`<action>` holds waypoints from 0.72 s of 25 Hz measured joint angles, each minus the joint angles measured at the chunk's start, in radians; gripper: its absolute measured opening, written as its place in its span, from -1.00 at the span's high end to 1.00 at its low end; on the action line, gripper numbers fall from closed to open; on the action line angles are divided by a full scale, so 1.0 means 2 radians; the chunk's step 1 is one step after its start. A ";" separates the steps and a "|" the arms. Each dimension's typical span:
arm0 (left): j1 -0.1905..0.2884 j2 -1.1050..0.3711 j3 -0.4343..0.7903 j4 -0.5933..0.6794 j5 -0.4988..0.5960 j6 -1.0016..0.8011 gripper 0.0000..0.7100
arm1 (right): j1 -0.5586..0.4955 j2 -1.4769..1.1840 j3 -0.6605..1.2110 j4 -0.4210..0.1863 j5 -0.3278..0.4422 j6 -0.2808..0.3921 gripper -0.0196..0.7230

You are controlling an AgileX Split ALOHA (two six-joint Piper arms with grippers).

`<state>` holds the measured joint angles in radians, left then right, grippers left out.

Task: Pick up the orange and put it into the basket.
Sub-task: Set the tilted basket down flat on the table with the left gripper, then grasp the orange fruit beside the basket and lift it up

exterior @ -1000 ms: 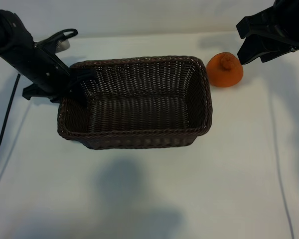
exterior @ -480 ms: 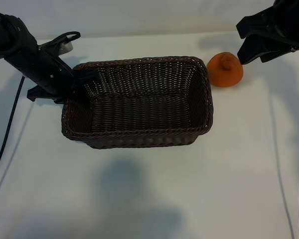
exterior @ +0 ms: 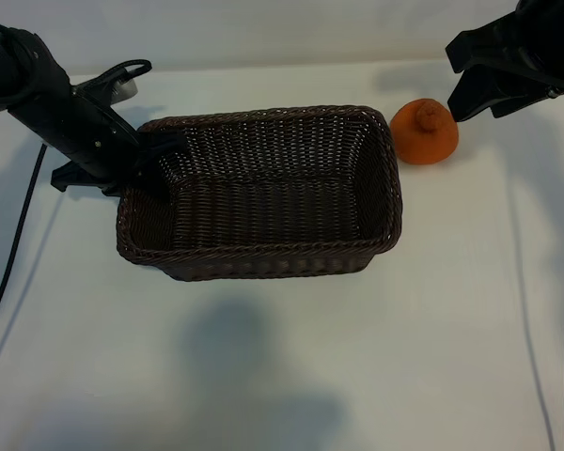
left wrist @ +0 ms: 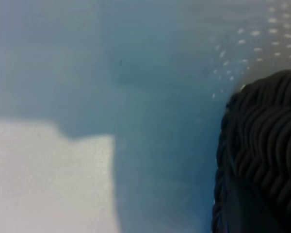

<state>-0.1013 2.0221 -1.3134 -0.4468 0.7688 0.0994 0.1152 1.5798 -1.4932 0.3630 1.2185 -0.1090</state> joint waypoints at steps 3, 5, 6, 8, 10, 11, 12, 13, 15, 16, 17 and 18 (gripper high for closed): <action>0.000 0.000 0.000 0.000 0.002 0.000 0.56 | 0.000 0.000 0.000 0.000 0.000 0.000 -0.18; 0.000 0.000 0.000 0.000 0.002 0.000 0.50 | 0.000 0.000 0.000 0.000 0.000 0.000 -0.18; 0.000 0.000 0.000 -0.001 0.004 0.000 0.41 | 0.000 0.000 0.000 0.000 0.000 0.000 -0.18; 0.000 0.000 0.000 -0.007 0.006 -0.001 0.17 | 0.000 0.000 0.000 0.000 0.000 0.000 -0.18; 0.000 0.000 0.000 -0.011 0.008 0.000 -0.09 | 0.000 0.000 0.000 0.000 0.000 0.000 -0.18; 0.000 0.000 0.000 -0.012 0.009 0.000 -0.19 | 0.000 0.000 0.000 0.000 0.000 0.000 -0.18; 0.000 0.000 0.000 -0.012 0.010 -0.002 -0.29 | 0.000 0.000 0.000 0.000 0.000 0.000 -0.18; 0.000 0.000 0.000 -0.013 0.012 -0.003 -0.37 | 0.000 0.000 0.000 0.000 0.000 0.000 -0.18; 0.000 0.000 0.000 -0.013 0.014 -0.003 -0.46 | 0.000 0.000 0.000 0.000 0.000 0.000 -0.18; 0.000 0.000 0.000 -0.013 0.015 -0.003 -0.48 | 0.000 0.000 0.000 0.000 0.000 0.000 -0.18; 0.000 0.000 0.000 -0.013 0.016 -0.003 -0.50 | 0.000 0.000 0.000 0.000 0.000 0.000 -0.18; 0.000 0.000 0.000 -0.013 0.018 -0.003 -0.50 | 0.000 0.000 0.000 0.000 0.000 0.000 -0.18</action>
<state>-0.1013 2.0221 -1.3134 -0.4718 0.8046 0.0930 0.1152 1.5798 -1.4932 0.3630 1.2189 -0.1090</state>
